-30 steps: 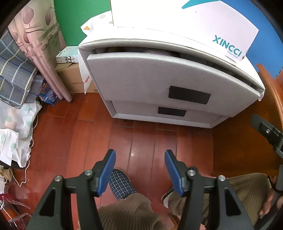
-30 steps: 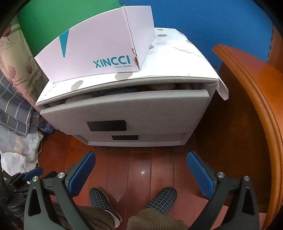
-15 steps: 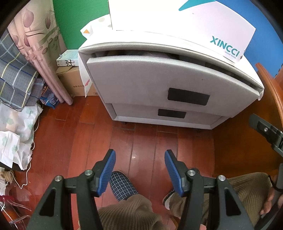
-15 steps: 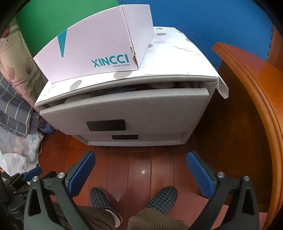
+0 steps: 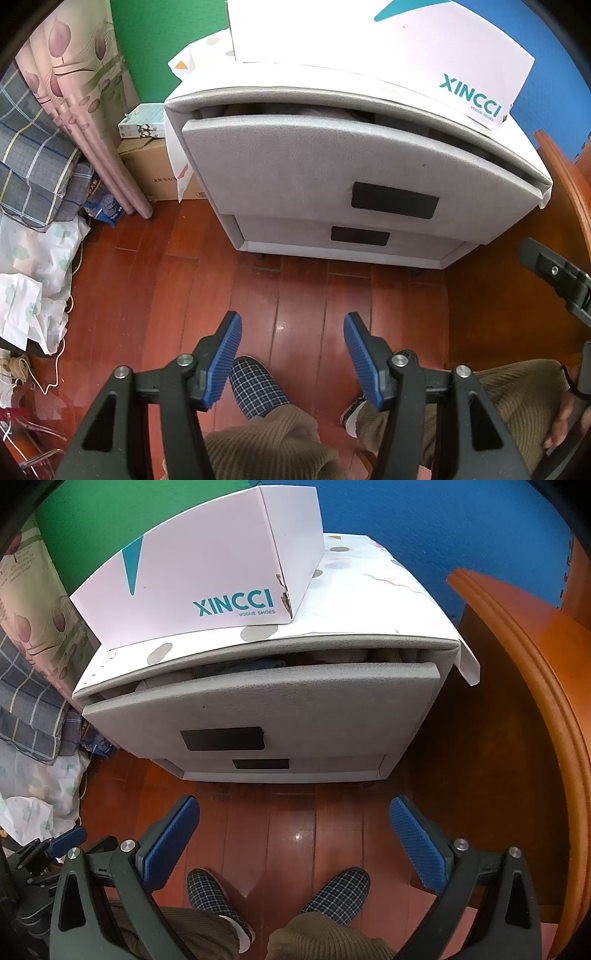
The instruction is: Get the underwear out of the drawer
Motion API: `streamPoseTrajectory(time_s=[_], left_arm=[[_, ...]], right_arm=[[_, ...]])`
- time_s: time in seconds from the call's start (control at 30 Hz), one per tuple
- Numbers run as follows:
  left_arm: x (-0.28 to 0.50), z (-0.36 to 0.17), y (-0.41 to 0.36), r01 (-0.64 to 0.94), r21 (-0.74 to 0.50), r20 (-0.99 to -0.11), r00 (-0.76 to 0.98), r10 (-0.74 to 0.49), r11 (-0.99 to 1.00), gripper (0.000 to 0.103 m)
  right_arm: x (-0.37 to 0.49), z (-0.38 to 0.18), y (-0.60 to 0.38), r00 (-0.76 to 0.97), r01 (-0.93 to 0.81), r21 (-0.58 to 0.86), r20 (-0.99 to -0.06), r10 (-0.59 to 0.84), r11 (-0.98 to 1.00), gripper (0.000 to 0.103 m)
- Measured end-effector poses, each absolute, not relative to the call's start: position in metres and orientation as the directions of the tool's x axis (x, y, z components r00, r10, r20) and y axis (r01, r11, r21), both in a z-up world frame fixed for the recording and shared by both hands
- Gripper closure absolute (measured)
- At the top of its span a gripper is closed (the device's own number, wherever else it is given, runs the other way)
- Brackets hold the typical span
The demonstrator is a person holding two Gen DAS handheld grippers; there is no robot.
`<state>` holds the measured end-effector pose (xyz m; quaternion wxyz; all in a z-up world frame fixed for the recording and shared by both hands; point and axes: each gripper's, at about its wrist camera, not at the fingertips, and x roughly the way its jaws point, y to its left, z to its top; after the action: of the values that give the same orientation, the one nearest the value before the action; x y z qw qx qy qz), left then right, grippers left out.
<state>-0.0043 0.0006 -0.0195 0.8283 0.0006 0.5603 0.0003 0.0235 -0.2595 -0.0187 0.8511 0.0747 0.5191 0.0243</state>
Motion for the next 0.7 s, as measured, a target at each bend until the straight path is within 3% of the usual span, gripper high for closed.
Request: streamPoseTrajectory(time_s=[0.7], left_arm=[[-0.0042, -0.0202, 0.0055, -0.017, -0.007, -0.928, 0.372, 0.000, 1.000, 0.044]], right_arm=[[0.0220, -0.0178, -0.2597, 0.460, 0.038, 0.158, -0.879, 0.123, 0.987, 0.001]])
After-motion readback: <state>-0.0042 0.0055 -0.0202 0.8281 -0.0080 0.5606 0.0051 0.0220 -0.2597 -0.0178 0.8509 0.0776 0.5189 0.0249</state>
